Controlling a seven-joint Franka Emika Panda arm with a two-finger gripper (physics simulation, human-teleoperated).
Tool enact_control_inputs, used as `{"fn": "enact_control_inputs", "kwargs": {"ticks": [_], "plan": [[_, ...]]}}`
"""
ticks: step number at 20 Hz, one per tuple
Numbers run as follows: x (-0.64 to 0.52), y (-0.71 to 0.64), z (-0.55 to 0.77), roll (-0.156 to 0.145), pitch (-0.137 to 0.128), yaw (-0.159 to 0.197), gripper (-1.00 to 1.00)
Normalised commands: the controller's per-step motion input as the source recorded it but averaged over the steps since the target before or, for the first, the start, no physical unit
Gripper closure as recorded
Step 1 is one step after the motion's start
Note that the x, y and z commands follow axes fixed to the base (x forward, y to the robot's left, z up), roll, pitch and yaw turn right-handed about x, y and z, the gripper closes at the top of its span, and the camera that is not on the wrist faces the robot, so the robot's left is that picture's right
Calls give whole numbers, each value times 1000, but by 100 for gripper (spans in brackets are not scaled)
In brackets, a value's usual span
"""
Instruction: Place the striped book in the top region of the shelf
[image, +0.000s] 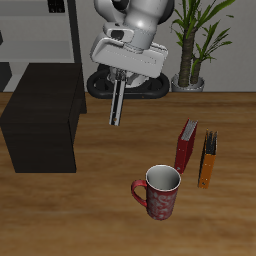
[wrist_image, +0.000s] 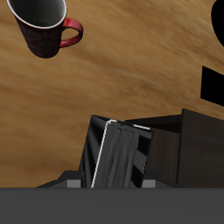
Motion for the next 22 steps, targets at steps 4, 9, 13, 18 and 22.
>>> {"fn": "enact_control_inputs", "kwargs": {"ticks": [4,9,13,18,22], "plan": [[168,-54,-184,-96,43,53,100],[190,-11,-165,-98,21,45,100],[118,118,-174,-73,12,36,100],[-19,233,-157,-35,47,9,100],[-130,163,-43,-40,-29,26,100]]}}
